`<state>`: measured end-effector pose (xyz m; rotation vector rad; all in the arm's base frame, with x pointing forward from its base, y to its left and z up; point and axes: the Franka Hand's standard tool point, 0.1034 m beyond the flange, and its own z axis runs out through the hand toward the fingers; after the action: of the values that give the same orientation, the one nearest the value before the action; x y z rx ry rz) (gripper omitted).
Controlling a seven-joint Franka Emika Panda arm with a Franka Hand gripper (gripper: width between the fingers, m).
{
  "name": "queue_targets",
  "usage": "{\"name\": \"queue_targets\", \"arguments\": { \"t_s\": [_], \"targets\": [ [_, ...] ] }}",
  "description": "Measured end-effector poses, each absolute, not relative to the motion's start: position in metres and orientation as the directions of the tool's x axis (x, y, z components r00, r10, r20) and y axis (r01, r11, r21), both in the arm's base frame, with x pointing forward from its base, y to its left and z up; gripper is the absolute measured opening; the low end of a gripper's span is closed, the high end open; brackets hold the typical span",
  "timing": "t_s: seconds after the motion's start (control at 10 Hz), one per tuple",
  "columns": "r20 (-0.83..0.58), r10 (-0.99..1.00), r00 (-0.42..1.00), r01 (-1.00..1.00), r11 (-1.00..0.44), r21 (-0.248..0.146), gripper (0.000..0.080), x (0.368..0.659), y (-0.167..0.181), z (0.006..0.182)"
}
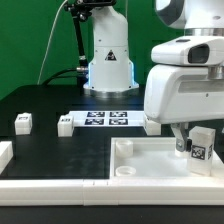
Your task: Assemble one leg
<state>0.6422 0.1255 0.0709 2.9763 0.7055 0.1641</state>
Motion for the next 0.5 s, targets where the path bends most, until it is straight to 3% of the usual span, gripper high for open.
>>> {"name": "queue_targets", "arguments": {
  "t_s": [0.1,0.2,0.3,0.4,0.5],
  "targets": [
    [0.086,0.451,0.888,0.443,-0.891,0.101,0.0601,0.6422,0.1254,0.0708],
    [0.086,0.451,0.888,0.442,-0.891,0.101,0.0426,0.6422,0.1254,0.0708],
    [0.086,0.451,0.888,0.443,-0.891,0.101,0.0426,0.6422,0.1255,0.0708],
    [0.087,0.436,0.896,0.428,-0.898,0.099,0.0288,0.6421,0.1254,0.0706],
    [0.09,0.41,0.907,0.402,-0.91,0.097,0.0288,0.6421,0.1254,0.0706]
  ]
}}
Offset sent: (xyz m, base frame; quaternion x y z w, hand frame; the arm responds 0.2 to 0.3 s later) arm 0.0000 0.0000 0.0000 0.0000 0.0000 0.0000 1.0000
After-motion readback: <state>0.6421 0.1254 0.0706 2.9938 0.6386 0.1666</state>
